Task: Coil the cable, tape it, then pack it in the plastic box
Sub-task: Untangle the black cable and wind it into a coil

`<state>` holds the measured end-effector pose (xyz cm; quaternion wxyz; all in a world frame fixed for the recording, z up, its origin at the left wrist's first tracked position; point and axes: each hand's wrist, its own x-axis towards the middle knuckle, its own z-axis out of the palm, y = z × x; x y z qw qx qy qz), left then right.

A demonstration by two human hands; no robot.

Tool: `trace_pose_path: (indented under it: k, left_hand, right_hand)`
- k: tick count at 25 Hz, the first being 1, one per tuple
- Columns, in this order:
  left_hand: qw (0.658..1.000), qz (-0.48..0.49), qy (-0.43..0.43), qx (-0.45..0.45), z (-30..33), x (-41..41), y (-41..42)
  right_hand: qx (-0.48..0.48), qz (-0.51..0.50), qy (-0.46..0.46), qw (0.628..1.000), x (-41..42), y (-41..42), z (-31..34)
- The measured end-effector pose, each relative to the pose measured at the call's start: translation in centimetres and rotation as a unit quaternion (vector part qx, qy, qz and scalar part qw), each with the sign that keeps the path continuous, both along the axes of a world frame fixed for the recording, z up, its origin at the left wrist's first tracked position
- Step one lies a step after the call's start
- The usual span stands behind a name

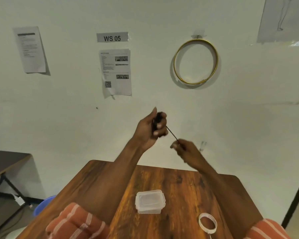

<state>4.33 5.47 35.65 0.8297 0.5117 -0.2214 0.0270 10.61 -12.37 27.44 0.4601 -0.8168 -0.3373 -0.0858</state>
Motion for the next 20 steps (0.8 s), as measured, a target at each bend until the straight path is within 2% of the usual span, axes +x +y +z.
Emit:
trace_pose_path:
  k: [2, 5, 7, 8, 9, 11, 13, 16, 18, 20]
  left_hand:
    - [0.982, 0.18, -0.017, 0.048, 1.4, 1.9, 0.3]
    - [0.894, 0.387, -0.066, 0.214, 1.8, 4.3, 1.0]
    - [0.819, 0.444, -0.096, 0.351, 0.1, 5.7, 2.2]
    - [0.786, 0.439, -0.095, 0.424, -1.2, 6.3, 3.0]
    - [0.776, 0.409, -0.069, 0.476, -2.5, 6.6, 3.6]
    - [0.823, 0.304, 0.012, 0.48, -4.8, 6.3, 3.9]
    - [0.88, 0.184, 0.052, 0.435, -6.4, 4.4, 3.0]
    - [0.96, 0.004, 0.084, 0.265, -8.6, 0.8, 0.5]
    - [0.98, -0.104, 0.093, 0.14, -9.3, -0.8, -0.9]
    - [0.982, -0.161, 0.084, 0.042, -8.9, -1.8, -2.0]
  right_hand:
    - [-0.138, -0.057, -0.065, 0.987, -0.7, -0.2, -2.7]
    - [-0.148, -0.037, -0.061, 0.986, -2.6, -0.5, -3.1]
    - [-0.142, -0.019, -0.079, 0.987, -3.9, -1.2, -1.8]
    - [-0.137, -0.014, -0.095, 0.986, -4.3, -1.6, -1.0]
    - [-0.125, -0.014, -0.112, 0.986, -4.6, -2.2, 0.0]
    - [-0.078, -0.026, -0.127, 0.989, -4.6, -3.3, 2.2]
    - [-0.014, -0.026, -0.115, 0.993, -3.6, -4.0, 4.5]
    - [0.017, -0.019, -0.118, 0.993, -1.0, -4.0, 6.8]
    - [0.021, -0.013, -0.1, 0.995, 1.0, -3.6, 6.7]
    - [0.055, 0.0, -0.054, 0.997, 2.2, -3.2, 5.3]
